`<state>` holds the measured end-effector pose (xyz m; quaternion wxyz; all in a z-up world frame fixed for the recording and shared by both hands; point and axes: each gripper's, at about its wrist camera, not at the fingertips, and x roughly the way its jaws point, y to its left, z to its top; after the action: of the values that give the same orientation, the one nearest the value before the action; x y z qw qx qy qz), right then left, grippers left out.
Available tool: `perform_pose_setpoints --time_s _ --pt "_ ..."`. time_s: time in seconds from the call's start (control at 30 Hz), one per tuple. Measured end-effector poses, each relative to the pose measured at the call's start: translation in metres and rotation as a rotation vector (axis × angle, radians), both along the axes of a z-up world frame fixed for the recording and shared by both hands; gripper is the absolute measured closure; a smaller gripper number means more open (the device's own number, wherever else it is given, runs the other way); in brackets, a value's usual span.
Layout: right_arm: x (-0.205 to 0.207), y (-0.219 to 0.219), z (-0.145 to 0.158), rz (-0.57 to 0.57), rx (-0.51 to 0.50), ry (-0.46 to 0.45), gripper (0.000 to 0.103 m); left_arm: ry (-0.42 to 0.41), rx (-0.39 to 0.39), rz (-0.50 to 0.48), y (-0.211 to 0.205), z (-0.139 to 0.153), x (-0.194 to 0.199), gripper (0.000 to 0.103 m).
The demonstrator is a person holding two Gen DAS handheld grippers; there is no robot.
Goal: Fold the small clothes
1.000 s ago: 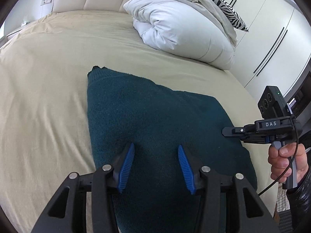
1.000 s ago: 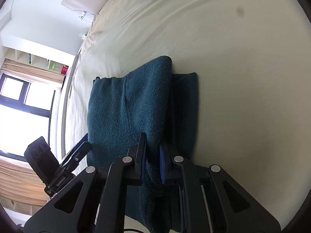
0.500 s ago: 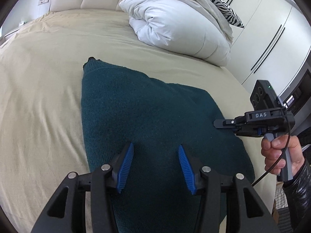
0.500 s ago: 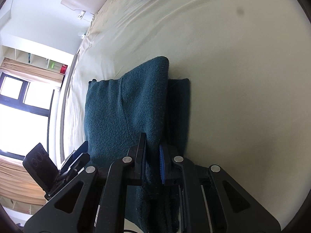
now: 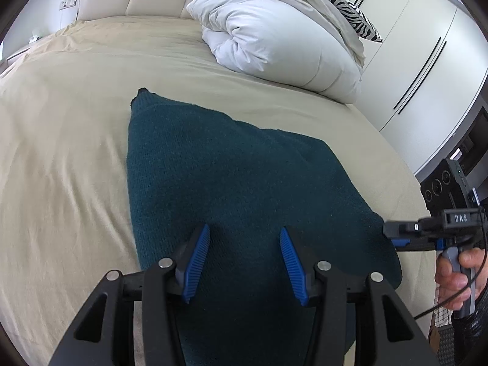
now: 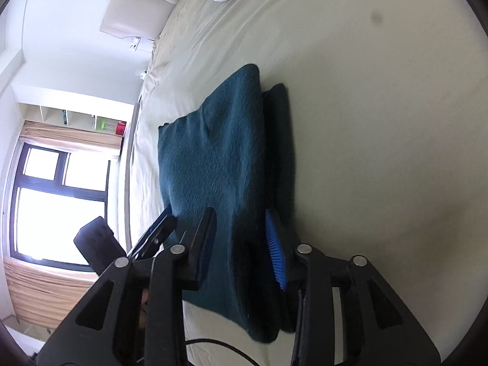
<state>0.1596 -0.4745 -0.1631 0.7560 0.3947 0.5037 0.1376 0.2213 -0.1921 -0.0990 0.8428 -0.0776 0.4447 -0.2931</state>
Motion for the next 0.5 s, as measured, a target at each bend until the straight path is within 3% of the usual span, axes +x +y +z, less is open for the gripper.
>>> perform_pose_setpoints --time_s 0.07,0.17,0.37,0.43,0.5 --pt "-0.012 0.011 -0.005 0.036 -0.028 0.016 0.066 0.002 0.003 0.000 0.000 0.001 -0.001 0.052" --pt "-0.025 0.022 -0.019 0.038 -0.061 0.052 0.092 0.016 0.007 -0.008 0.002 0.003 -0.002 0.052" --pt "-0.049 0.009 -0.039 -0.020 -0.017 0.017 0.095 -0.012 0.017 -0.035 0.001 -0.002 -0.005 0.052" --pt "-0.048 0.007 -0.062 -0.047 0.069 0.018 0.097 -0.026 0.023 -0.044 0.001 -0.003 -0.006 0.052" --pt "-0.050 0.006 -0.063 -0.034 0.088 -0.011 0.099 -0.024 0.023 -0.046 0.000 -0.004 -0.006 0.051"
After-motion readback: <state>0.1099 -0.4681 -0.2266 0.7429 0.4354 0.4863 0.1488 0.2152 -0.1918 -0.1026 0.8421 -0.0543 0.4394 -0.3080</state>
